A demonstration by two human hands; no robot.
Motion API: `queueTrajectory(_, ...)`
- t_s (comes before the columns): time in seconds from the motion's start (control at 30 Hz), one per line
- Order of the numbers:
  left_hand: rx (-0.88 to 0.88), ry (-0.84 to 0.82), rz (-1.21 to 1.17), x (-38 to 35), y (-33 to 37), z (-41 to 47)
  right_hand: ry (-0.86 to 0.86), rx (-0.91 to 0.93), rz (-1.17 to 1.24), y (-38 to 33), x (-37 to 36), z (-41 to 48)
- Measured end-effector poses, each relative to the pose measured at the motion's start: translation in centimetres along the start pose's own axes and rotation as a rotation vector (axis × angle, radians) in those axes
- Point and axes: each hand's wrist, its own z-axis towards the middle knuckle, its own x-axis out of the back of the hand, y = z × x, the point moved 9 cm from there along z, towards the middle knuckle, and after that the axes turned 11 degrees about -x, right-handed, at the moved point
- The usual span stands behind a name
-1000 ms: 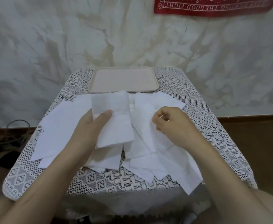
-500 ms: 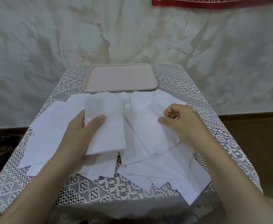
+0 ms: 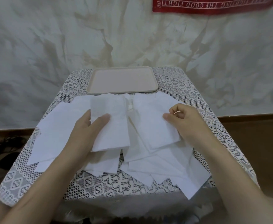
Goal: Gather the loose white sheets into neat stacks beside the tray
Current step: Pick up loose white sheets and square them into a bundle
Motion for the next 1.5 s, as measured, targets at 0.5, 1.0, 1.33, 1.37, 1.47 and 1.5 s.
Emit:
queueTrajectory(0.5,0.017,-0.009,0.009,0.2,-0.7,0.8,-0.063,-0.076,-0.226,1.0,-2.1,0.2)
queueTrajectory(1.0,0.037,0.002,-0.004,0.1,-0.7,0.6,-0.098,-0.118,-0.290,2.1,-2.5,0.8)
queueTrajectory(1.33,0.044,-0.001,0.002,0.0,-0.6,0.6,-0.046,-0.072,-0.116,0.0,0.2,0.1)
queueTrajectory(1.37,0.043,-0.006,-0.001,0.0,-0.6,0.5,-0.050,-0.090,-0.066,0.1,0.8,0.0)
queueTrajectory(1.47,0.040,-0.013,-0.010,-0.1,-0.5,0.2,-0.083,-0.137,-0.012,0.7,1.4,-0.3)
queueTrajectory(1.5,0.041,-0.015,-0.014,-0.1,-0.4,0.1,-0.075,-0.159,-0.012,0.9,1.5,-0.4)
